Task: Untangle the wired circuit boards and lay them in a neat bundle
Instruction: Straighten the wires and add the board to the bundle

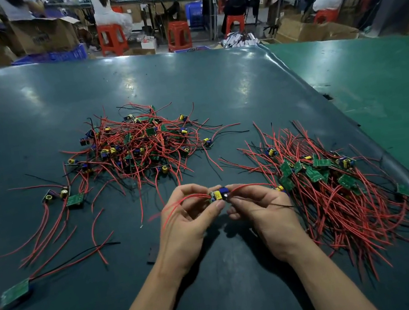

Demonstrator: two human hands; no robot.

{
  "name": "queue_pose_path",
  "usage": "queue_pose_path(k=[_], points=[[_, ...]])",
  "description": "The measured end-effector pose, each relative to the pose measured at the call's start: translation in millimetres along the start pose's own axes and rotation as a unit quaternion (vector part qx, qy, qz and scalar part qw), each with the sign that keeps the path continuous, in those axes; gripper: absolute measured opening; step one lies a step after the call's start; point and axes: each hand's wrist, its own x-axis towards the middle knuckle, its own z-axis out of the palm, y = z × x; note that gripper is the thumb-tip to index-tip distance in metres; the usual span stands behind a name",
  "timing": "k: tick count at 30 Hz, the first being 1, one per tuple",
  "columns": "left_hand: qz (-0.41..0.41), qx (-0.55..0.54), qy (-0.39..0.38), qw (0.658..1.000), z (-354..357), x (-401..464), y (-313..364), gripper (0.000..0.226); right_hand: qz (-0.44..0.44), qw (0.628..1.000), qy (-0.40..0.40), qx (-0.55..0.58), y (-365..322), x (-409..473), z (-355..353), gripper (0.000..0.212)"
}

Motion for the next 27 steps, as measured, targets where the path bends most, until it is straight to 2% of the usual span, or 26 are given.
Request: queue_pose_path(k=[3, 6, 10, 13, 17, 20, 23, 27], points=[[-0.003, 0.011, 0.018, 1.000, 0, 0, -1, 0.032, -0.023, 0.999, -0.014, -0.024, -1, -3, 1, 0.027], [0.002, 0.066, 0.016, 0.998, 0, 1, -2, 0.029, -0.040, 0.999, 0.017, -0.025, -2, -5, 2, 0.021], [0.009, 0.084, 0.004, 0.996, 1, 0, -1, 0.026, -0.059, 0.997, 0.018, -0.055, -1, -8, 4, 0.013], [0.003, 0.100, -0.012, 0.995, 2, -2, 2, 0.023, -0.092, 0.989, 0.063, -0.101, 0, -6, 2, 0.006], [-0.038, 0.063, -0.025, 0.997, -1, -2, 6, 0.024, -0.070, 0.990, 0.116, -0.034, -1, -2, 0, 0.013], [-0.046, 0.039, -0.006, 0.998, -2, -4, 6, 0.024, -0.048, 0.988, 0.149, 0.010, -2, 0, 1, 0.011], [-0.041, 0.030, 0.015, 0.999, -2, -5, 6, 0.023, -0.071, 0.979, 0.190, 0.006, -6, 4, -5, 0.016], [-0.045, 0.013, 0.023, 0.999, -4, -3, 5, 0.021, -0.079, 0.972, 0.211, 0.072, -10, 9, -15, 0.021]])
